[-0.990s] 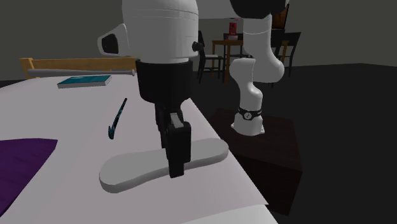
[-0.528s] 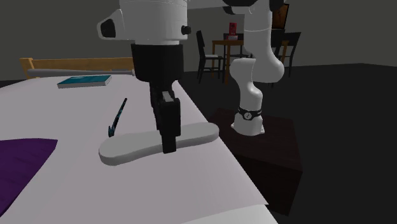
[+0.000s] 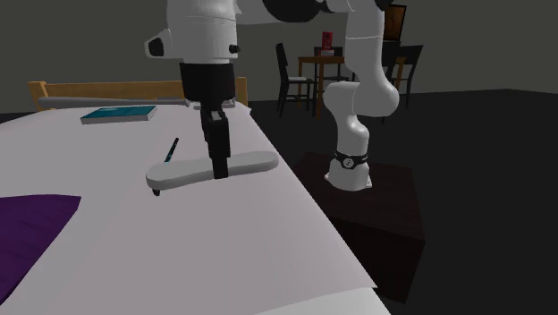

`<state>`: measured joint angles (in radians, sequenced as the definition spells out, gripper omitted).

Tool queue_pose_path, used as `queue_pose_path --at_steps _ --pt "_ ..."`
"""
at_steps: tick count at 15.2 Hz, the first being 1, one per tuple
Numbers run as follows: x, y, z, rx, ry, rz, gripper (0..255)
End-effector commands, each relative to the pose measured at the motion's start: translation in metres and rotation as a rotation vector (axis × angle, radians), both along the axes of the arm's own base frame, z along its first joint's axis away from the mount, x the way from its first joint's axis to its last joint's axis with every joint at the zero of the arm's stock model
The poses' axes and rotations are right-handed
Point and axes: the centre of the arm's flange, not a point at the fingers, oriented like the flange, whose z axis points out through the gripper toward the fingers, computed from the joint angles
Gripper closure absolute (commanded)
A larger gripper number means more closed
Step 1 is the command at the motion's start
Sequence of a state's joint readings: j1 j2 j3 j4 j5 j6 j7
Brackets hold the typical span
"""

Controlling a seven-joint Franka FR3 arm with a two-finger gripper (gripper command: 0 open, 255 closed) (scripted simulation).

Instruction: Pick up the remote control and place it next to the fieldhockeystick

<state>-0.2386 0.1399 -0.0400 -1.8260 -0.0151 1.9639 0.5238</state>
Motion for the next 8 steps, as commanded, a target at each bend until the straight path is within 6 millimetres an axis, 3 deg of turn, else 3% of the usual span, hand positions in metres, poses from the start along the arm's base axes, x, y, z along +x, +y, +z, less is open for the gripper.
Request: queue_pose_path --at_steps 1,8 --pt "-0.019 -0.02 0.0 0.0 0.0 0.001 255" --pt "-0.081 -0.088 0.001 0.0 0.0 0.001 255"
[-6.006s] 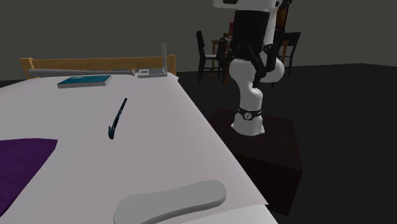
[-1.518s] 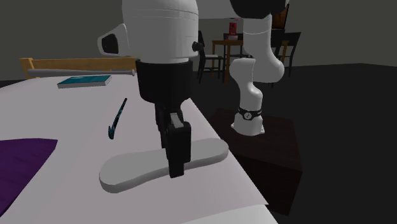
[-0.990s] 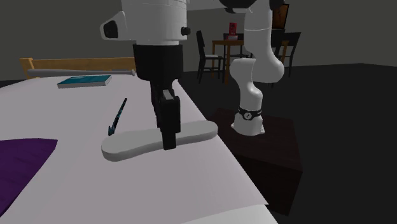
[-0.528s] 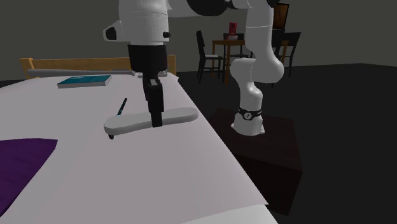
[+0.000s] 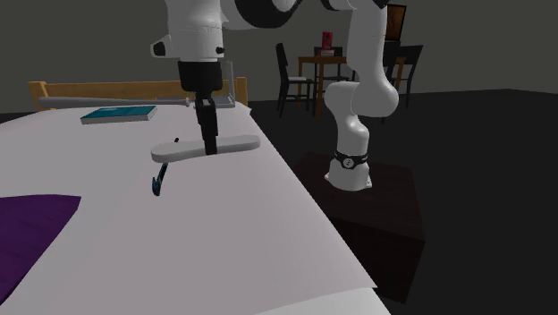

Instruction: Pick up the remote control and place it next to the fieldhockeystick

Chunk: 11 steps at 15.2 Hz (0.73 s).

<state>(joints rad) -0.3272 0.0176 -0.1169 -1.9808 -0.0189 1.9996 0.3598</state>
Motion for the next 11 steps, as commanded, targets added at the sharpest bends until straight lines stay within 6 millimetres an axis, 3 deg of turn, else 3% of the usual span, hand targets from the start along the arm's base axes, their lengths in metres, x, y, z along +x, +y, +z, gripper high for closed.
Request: queue_pose_path --at_steps 1,11 --pt "-0.018 -0.022 0.0 0.0 0.0 0.001 255" --pt "-0.107 -0.119 0.0 0.0 0.0 0.001 255"
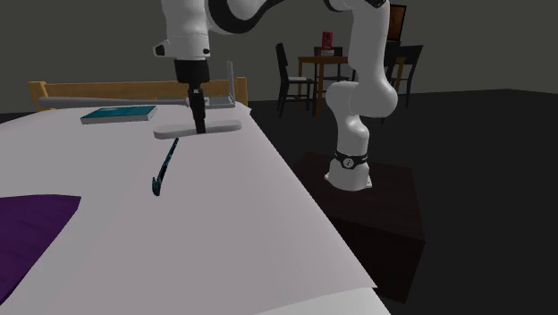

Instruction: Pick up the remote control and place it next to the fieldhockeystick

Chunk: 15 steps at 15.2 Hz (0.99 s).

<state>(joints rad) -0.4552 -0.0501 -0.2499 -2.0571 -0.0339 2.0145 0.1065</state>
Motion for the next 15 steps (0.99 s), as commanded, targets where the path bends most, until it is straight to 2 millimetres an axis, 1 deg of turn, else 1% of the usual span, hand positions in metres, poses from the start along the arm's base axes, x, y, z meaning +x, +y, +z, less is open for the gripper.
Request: queue_pose_path --at_steps 1,15 --pt "-0.018 -0.019 -0.001 0.0 0.0 0.002 255" --pt "-0.143 -0.156 -0.001 0.0 0.0 0.002 255"
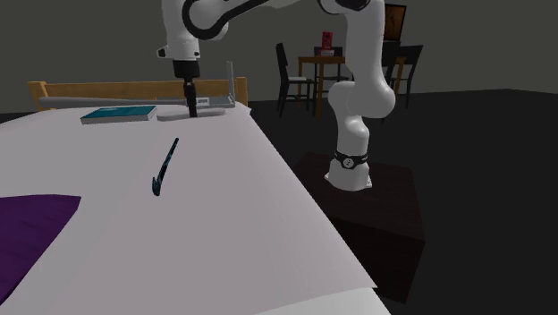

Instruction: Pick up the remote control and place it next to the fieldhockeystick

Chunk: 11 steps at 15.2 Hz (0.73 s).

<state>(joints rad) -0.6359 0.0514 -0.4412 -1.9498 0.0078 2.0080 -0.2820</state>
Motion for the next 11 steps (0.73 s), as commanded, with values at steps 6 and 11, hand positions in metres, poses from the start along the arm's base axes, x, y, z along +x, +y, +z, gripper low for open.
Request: queue_pose_path --at_steps 6,11 --pt "-0.061 -0.065 0.002 -0.001 -0.001 0.003 255" --pt "-0.104 -0.112 -0.003 -0.001 -0.001 0.003 255"
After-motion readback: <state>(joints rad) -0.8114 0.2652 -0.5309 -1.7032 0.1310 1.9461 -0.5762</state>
